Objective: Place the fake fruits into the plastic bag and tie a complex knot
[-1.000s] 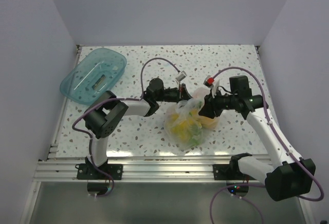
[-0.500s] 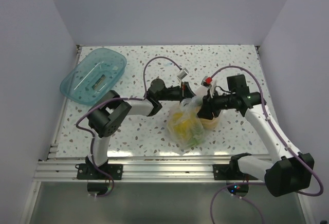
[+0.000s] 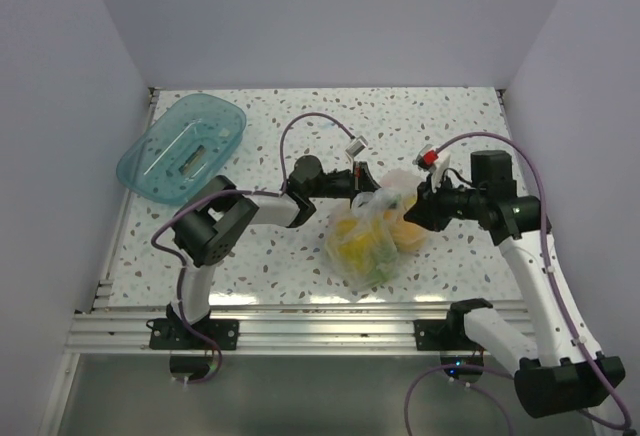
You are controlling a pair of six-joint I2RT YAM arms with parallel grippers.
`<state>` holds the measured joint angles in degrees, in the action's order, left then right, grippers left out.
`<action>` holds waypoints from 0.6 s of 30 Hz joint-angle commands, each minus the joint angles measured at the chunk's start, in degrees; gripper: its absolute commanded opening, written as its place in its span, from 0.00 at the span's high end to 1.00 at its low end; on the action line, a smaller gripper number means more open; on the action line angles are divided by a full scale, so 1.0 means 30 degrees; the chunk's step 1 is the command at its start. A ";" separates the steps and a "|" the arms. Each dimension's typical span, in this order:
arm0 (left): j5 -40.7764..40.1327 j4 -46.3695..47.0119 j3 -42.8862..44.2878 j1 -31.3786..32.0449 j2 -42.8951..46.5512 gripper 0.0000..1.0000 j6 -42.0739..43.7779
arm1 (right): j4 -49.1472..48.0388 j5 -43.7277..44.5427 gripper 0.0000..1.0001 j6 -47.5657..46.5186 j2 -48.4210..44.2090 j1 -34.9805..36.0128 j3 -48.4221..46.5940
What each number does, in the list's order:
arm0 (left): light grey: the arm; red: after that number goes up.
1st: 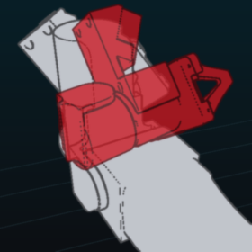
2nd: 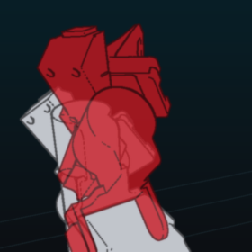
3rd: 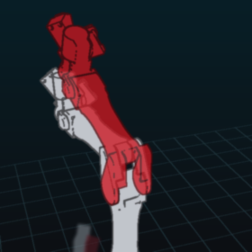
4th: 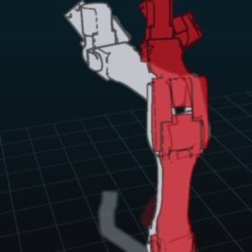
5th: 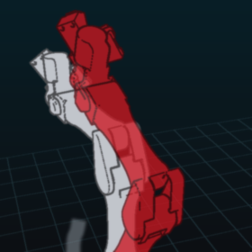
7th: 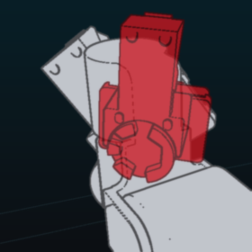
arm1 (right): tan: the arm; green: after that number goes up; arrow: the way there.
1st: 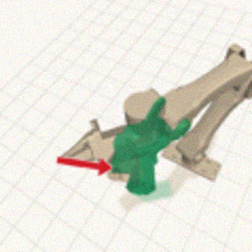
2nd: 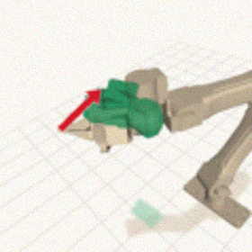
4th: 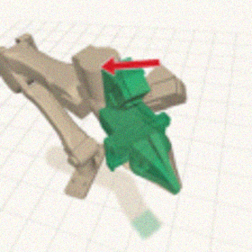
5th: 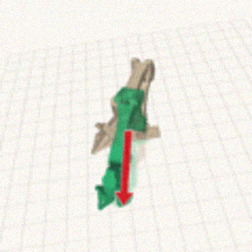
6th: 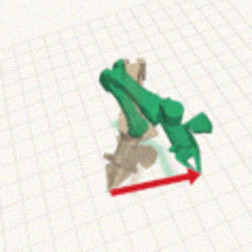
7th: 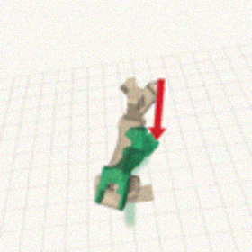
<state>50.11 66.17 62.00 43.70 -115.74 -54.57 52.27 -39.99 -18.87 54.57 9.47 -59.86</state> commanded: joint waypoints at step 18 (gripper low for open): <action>-0.0208 0.1409 0.0369 0.0139 -0.0296 1.00 -0.0414 | -0.5179 0.0208 0.52 0.1723 0.2026 -0.0024 0.1730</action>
<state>50.11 66.57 62.00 43.90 -116.38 -55.53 40.21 -34.85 -13.93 60.05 8.99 -53.89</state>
